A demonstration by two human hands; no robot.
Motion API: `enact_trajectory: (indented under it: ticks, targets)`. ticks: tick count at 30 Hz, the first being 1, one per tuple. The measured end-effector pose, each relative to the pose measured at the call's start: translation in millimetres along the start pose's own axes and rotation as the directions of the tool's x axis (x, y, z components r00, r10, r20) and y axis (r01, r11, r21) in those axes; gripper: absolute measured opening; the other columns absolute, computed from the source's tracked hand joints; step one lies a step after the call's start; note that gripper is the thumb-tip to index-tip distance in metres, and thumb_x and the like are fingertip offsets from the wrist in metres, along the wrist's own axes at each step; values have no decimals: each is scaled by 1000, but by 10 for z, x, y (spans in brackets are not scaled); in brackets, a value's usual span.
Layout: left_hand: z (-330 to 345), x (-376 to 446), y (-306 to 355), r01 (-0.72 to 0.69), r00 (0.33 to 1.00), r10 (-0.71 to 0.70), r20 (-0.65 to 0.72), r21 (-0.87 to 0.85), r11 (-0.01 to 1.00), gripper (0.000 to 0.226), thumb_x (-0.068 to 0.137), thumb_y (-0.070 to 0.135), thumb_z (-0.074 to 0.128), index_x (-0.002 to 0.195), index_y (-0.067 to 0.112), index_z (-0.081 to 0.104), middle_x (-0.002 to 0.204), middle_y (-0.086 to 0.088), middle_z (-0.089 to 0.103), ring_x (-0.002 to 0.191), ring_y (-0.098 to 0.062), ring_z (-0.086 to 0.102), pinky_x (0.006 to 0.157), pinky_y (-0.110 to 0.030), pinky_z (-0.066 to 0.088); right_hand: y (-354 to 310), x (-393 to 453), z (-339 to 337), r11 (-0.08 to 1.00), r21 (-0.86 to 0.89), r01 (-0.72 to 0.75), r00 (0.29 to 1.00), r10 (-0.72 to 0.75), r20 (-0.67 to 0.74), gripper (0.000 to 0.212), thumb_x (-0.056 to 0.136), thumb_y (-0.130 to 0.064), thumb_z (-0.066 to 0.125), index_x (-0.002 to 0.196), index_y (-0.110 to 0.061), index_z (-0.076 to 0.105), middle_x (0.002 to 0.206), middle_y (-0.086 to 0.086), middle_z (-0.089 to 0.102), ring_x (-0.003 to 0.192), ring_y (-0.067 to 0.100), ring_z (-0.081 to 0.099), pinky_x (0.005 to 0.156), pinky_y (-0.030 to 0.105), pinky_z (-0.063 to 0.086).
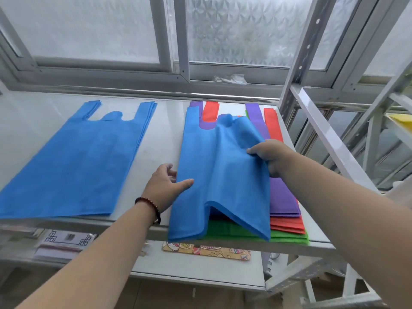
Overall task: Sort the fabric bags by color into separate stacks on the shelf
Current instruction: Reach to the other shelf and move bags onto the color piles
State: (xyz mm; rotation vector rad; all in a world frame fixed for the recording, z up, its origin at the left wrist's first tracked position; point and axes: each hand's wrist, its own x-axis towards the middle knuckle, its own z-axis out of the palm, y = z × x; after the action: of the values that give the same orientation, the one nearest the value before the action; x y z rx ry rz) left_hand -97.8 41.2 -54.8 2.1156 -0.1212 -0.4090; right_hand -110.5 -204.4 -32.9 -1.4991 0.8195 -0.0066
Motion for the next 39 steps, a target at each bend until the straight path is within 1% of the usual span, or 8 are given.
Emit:
enact_trajectory:
  ticks: [3,7,13,19,24,27,34,39]
  targets:
    - [-111,-519,-70,114,993,-117,-7,-163,980,45,79,14,72,117,12,47,109,3,62,91,-5,61,76,-22,49,115,-233,-30,999,-12,-32,991,34,130,23,86,3,52,105,-7,62,102,13,67,85,30,65,76,40,55]
    - [-137,-992,-199,370,926,-351,137,-496,785,33,79,-1,66,111,-4,58,103,-21,69,87,-30,66,86,-46,51,323,-541,-214,997,-59,-50,949,66,307,23,90,5,47,99,-10,61,87,10,69,66,24,66,60,31,56]
    - [-106,-1052,-161,691,703,-455,546,-373,619,24,78,11,66,97,-3,71,95,-19,73,65,-26,71,74,-37,56,247,-626,-428,993,12,-118,909,103,404,20,90,-16,59,107,-11,66,98,10,73,73,22,72,65,31,59]
    - [-230,-1111,-142,528,848,-426,317,-423,736,12,90,1,53,95,0,64,66,-10,70,49,-22,66,49,-31,56,48,-628,-288,987,-161,7,965,36,259,15,93,-7,53,100,-9,66,83,7,70,63,19,68,57,26,57]
    - [-589,-1116,35,259,964,-259,53,-389,884,14,90,-1,53,97,9,61,82,-5,65,65,-13,65,62,-20,54,-282,-702,5,968,-152,198,961,-162,224,21,92,-7,52,109,-16,61,93,2,66,78,20,62,74,32,53]
    - [-864,-990,83,161,985,-175,-10,-340,926,20,90,1,54,107,9,59,103,-13,65,88,-23,61,87,-36,51,-527,-705,246,948,-159,274,953,-247,175,25,90,-8,53,110,-21,60,103,3,63,86,20,59,80,37,51]
    - [-1780,-437,-20,-186,981,171,-94,-190,964,68,85,6,59,142,31,33,126,4,56,109,-14,55,100,-28,41,-1073,-685,973,860,-10,511,832,-491,258,36,92,4,43,113,-22,54,94,-2,64,76,10,64,79,32,53]
    - [-2678,-189,15,-383,923,353,-154,-297,875,78,90,-3,52,144,43,20,118,14,59,96,-11,62,77,-27,57,-1560,-840,1620,756,212,619,716,-655,241,42,91,6,42,123,-20,49,98,0,66,80,15,66,73,32,58]
